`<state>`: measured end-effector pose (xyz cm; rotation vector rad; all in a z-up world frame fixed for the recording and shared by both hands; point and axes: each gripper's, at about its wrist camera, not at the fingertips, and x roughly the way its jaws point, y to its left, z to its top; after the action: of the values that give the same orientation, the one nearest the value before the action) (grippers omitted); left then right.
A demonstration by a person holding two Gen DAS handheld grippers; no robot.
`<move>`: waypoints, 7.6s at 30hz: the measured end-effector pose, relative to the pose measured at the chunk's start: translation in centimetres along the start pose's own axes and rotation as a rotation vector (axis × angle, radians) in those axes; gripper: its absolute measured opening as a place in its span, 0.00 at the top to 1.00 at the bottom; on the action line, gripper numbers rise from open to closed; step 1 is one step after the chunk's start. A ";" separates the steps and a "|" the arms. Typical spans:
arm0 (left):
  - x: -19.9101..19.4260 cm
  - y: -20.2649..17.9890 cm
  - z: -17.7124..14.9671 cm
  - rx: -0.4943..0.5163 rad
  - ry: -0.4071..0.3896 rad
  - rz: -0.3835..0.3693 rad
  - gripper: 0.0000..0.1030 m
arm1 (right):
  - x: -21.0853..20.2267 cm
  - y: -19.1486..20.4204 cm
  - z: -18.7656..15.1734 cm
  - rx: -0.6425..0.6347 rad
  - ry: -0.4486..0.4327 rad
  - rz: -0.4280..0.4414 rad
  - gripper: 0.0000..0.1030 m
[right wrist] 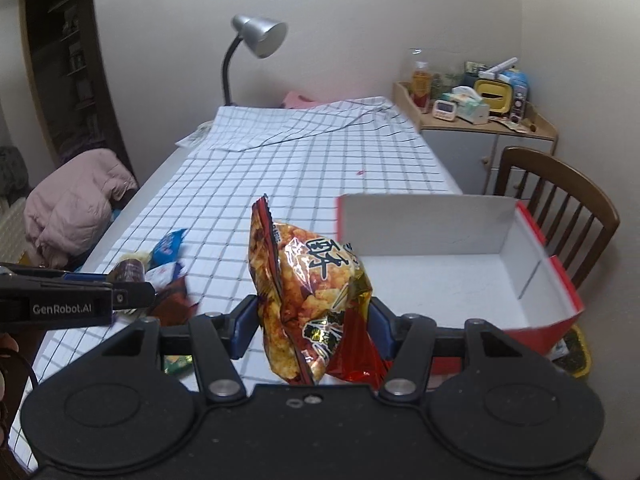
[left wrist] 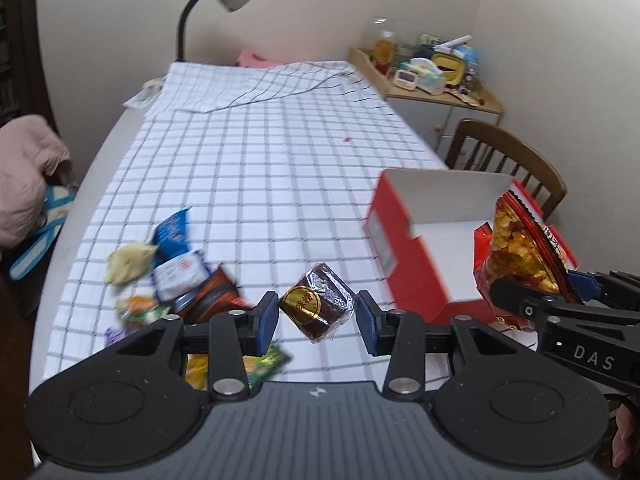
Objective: Organize snacks
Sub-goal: 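Grasp the chocolate cake with the left tool while the right grasps the orange chip bag, then carry both snacks into the red box and open both tools, then move both tools back over the snack pile, then grasp the yellow M&M's bag with the left tool while the right grasps the green cracker packet, then carry both packets into the red box and open both tools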
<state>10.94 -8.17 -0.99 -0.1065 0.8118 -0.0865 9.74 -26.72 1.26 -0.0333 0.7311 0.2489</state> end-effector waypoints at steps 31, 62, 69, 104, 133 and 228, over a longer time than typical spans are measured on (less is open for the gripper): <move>18.9 -16.4 7.7 0.104 0.207 0.001 0.60 | 13.0 -18.9 3.0 0.081 0.196 -0.059 0.45; 23.7 -18.0 6.3 0.120 0.388 0.046 0.43 | 15.9 -17.7 0.7 -0.047 0.356 -0.005 0.38; 20.9 -17.7 6.5 0.104 0.326 0.021 0.43 | 13.8 -17.9 1.4 -0.030 0.311 0.014 0.29; 3.5 -6.7 5.0 0.090 0.032 -0.104 0.35 | 1.1 -6.7 2.7 0.006 0.023 0.078 0.06; 0.7 11.6 -1.6 -0.064 0.054 -0.037 0.16 | 4.1 7.6 -2.3 -0.022 0.037 0.172 0.01; 3.0 11.2 -3.0 -0.167 0.181 -0.068 0.70 | 5.5 7.8 -4.5 0.009 0.151 0.023 0.59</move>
<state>11.21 2.41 -6.61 -0.2879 0.9955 -0.0934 8.89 -18.52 -5.32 -0.0352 0.8832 0.2675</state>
